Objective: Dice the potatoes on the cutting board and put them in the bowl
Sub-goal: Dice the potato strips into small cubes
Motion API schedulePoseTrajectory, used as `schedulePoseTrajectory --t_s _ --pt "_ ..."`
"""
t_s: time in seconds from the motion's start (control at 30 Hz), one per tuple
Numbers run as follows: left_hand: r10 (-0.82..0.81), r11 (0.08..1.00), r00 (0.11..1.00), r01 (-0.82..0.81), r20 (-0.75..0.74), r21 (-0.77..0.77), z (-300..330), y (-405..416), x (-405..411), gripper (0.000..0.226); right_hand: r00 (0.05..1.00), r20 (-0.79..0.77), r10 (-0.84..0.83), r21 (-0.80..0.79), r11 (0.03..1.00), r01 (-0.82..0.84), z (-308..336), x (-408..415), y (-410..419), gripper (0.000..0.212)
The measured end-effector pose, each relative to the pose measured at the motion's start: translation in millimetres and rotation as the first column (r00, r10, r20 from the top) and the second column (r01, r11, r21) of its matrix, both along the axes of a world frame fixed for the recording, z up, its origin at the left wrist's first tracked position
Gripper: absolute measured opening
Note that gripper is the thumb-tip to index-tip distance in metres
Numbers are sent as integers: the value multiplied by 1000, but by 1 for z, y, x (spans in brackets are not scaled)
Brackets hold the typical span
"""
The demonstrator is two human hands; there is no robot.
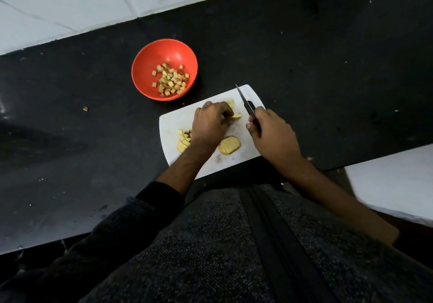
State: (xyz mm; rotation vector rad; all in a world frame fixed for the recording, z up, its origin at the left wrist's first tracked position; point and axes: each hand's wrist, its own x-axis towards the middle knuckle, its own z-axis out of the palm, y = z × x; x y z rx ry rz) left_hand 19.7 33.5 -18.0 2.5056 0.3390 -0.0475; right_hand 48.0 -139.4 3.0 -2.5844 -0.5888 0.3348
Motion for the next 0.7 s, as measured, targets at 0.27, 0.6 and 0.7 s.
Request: schedulePoseTrajectory --t_s 0.27,0.6,0.7 --pt "62 998 998 -62 -11 -21 0 6 -14 20 993 -96 70 192 980 -50 -38 25 31 22" --pt "83 996 993 -79 -90 46 2 22 -28 15 984 -64 165 42 986 -163 -39 34 27 14" --pt "77 992 992 -66 -102 105 4 20 -26 10 988 -23 152 46 988 -150 -43 32 28 14"
